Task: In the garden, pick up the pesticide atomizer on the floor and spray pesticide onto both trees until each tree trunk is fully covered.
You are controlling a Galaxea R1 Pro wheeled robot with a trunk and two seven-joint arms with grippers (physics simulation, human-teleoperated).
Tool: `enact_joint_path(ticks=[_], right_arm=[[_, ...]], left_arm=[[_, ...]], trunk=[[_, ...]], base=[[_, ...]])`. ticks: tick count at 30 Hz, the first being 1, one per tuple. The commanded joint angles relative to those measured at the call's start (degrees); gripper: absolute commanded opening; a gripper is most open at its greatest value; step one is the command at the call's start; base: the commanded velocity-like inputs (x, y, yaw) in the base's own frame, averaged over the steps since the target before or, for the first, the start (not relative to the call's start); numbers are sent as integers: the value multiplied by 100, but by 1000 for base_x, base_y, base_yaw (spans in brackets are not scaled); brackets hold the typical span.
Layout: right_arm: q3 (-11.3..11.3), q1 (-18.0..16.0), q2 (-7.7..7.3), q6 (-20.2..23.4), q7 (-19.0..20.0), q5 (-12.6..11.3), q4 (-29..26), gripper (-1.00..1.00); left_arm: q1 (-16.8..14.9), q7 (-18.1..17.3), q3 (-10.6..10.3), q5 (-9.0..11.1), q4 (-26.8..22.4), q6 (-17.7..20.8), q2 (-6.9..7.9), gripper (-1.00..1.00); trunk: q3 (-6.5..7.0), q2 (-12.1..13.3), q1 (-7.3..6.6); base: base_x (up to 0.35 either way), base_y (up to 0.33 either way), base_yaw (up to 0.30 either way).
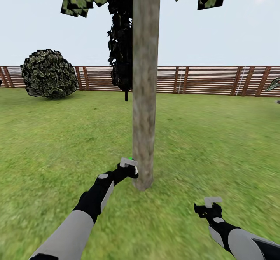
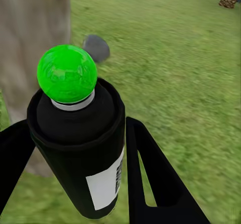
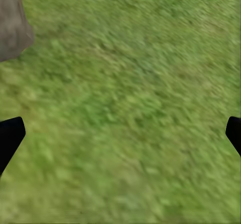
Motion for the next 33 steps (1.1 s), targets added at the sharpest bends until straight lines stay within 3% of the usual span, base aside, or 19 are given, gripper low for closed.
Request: enact_joint_path(ticks=[1,33], right_arm=[[0,0,-1,-1,0,1,0,100],[0,0,-6,4,0,-1,0,100]], left_arm=[[0,7,-1,1,-5,-4,0,-100],[0,11,-3,1,-146,-96,0,-100]], trunk=[[0,0,0],[0,0,0]], base=[[263,2,0],[103,-15,0]])
